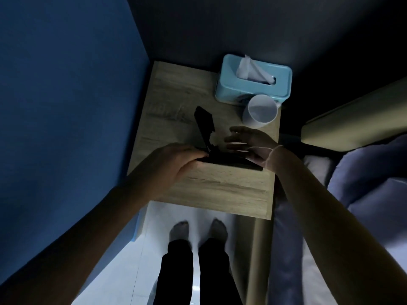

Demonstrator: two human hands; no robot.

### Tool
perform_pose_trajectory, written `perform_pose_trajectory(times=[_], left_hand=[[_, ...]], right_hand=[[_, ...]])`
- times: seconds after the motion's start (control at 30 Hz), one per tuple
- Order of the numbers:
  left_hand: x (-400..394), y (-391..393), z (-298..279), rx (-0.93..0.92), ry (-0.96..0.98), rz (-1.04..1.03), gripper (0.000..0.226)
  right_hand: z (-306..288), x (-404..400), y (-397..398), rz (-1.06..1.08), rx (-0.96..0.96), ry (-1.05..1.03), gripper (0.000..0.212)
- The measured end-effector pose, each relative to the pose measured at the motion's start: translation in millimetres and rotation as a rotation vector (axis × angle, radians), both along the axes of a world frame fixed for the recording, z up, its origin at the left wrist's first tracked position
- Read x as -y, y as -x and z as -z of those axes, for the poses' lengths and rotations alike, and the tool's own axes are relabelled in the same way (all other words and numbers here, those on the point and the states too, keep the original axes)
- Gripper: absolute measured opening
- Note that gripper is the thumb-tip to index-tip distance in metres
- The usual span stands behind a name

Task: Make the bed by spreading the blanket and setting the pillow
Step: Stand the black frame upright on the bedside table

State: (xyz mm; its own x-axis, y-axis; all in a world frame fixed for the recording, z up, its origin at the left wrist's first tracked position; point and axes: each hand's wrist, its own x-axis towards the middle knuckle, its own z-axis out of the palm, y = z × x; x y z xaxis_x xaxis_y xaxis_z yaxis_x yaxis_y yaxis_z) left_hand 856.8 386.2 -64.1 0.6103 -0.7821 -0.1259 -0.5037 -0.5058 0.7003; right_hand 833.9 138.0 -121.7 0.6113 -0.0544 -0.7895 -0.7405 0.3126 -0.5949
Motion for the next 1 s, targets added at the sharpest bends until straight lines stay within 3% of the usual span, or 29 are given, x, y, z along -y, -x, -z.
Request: perform_pose_trajectory(times=[0.2,0.33,0.6,0.7,0.77,0.87,1.0], left_hand=[[9,-39,-3,0.002,0.065,-0.115,0.046],[19,-78,-1,-0.006,0.123,-0.164,0.031],[45,-119,18,0.083,0.093,-0.186,0.032],[43,-107,25,0.092,0.125,-0.358,0.048],[36,-83,31,0.043,0.182,-0.6,0.055],[24,-42,56,-0.19,0.203,-0.845,0.053],[18,-9,91,-0.349,0.128,-0.762,0.058]], right_hand=[[10,6,36,0.081,0.015,0.136,0.034],[9,-23,25,0.127,0.199,0.207,0.021],[19,-39,13,0.144,0.263,0.435,0.036],[26,-46,20,0.094,0.229,0.543,0.034],[30,-55,29,0.047,0.198,0.602,0.04],[28,-73,42,-0.041,0.171,0.669,0.059],[37,-89,54,-0.181,0.059,0.683,0.078]])
